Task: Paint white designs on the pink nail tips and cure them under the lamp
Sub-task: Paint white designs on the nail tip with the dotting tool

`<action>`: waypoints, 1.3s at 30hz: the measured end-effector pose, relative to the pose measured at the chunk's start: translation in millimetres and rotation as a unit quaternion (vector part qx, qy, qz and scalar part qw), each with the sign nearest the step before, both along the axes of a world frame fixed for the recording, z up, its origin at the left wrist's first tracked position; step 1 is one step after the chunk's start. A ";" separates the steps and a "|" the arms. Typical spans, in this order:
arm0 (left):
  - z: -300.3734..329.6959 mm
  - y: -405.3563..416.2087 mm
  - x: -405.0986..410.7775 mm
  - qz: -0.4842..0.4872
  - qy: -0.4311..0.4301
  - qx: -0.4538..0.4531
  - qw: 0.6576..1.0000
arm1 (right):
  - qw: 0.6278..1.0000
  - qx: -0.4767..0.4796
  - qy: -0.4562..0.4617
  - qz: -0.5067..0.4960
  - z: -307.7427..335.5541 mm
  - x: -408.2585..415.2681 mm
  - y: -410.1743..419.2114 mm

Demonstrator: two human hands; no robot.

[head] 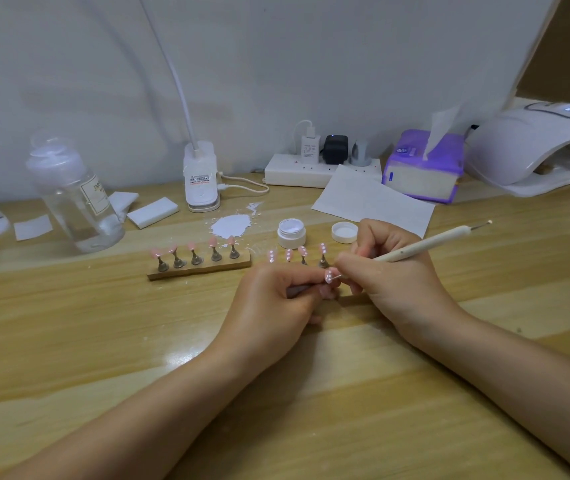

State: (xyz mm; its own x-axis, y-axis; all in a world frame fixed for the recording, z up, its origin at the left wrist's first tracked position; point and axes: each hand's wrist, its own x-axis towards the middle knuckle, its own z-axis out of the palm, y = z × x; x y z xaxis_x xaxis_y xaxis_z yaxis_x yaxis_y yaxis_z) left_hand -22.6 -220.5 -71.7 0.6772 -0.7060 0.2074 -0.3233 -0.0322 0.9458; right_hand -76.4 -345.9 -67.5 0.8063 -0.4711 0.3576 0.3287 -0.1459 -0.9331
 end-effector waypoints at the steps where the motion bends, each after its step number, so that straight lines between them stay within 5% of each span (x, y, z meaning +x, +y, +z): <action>1: 0.0 0.1 -0.2 0.000 -0.001 0.000 1.000 | 1.000 -0.002 -0.001 -0.002 0.3 0.1 0.3; 39: 3.3 1.1 -2.5 -0.002 0.007 0.002 1.000 | 0.999 0.010 -0.007 0.033 0.9 -1.5 0.6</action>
